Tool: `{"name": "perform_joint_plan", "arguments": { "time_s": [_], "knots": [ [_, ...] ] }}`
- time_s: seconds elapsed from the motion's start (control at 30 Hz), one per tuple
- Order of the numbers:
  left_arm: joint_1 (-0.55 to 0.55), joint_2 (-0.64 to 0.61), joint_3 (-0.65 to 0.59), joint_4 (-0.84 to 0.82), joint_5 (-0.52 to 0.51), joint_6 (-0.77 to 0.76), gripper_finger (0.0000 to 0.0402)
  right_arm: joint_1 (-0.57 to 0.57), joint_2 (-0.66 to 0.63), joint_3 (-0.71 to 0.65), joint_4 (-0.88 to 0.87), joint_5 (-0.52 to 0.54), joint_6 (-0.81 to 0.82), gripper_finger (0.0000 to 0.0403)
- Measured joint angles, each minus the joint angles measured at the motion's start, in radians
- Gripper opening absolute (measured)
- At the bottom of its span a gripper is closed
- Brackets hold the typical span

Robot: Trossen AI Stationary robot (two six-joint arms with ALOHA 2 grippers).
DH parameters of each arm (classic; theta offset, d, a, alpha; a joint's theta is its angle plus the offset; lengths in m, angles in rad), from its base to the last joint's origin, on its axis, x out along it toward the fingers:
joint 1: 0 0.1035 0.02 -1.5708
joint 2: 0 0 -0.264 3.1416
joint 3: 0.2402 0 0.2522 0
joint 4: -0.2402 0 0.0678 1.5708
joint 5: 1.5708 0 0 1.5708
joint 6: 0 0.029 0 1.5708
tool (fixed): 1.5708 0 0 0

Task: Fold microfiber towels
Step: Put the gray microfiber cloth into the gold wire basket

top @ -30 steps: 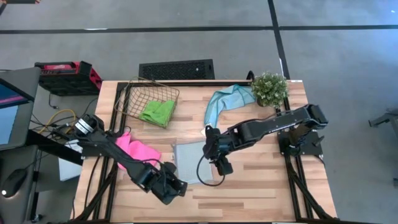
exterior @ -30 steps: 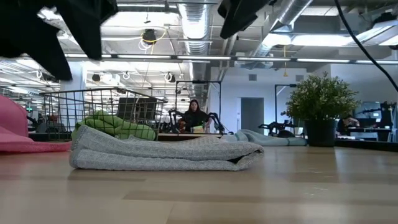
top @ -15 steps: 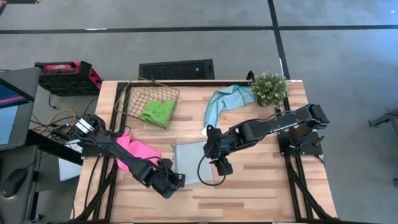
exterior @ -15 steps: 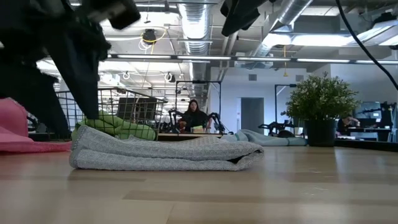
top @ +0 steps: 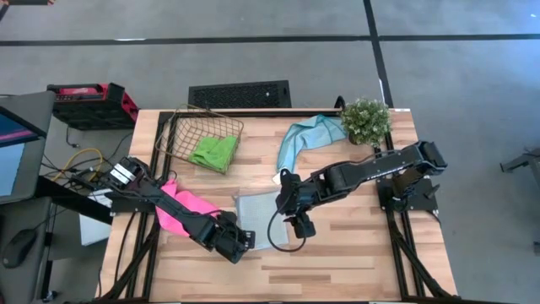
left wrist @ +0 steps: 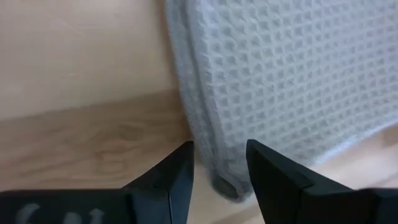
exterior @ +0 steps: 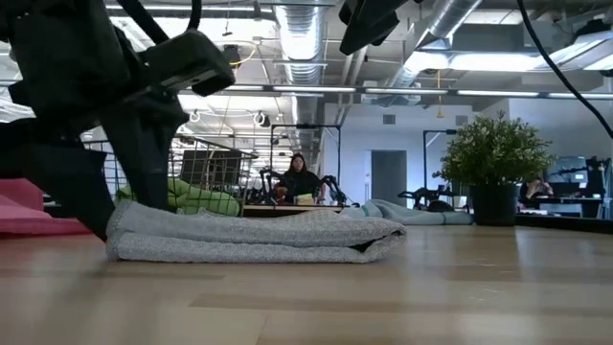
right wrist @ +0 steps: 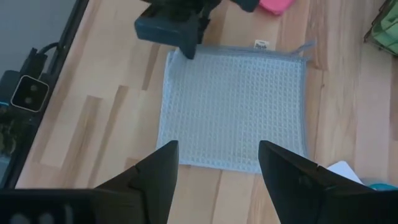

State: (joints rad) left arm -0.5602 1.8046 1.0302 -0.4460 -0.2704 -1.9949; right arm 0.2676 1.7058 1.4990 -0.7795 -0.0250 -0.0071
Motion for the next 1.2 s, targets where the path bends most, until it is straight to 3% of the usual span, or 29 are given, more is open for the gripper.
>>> {"name": "perform_joint_plan", "arguments": {
  "time_s": [0.23, 0.5, 0.6, 0.77, 1.0, 1.2],
  "knots": [
    [0.025, 0.045, 0.004, 0.118, 0.016, 0.045, 0.0139, -0.008, 0.000, 0.000, 0.002, 0.000, 0.000, 0.0244],
    [0.032, 0.082, 0.012, 0.128, 0.039, 0.096, 0.0135, -0.021, 0.000, 0.000, -0.003, 0.000, 0.000, 0.0244],
    [0.035, 0.080, 0.012, 0.103, 0.050, 0.116, 0.0104, -0.028, 0.000, 0.000, -0.005, 0.000, 0.000, 0.0244],
    [0.037, 0.080, 0.011, 0.077, 0.048, 0.183, 0.0014, -0.037, -0.001, 0.000, -0.013, 0.000, -0.001, 0.0244],
    [0.057, 0.039, 0.008, 0.046, 0.053, 0.255, 0.0004, -0.061, -0.037, 0.000, -0.094, 0.005, -0.001, 0.0244],
    [0.104, -0.086, 0.006, -0.114, 0.030, 0.338, 0.0002, -0.092, -0.067, 0.001, -0.128, 0.008, -0.023, 0.0244]
  ]
}}
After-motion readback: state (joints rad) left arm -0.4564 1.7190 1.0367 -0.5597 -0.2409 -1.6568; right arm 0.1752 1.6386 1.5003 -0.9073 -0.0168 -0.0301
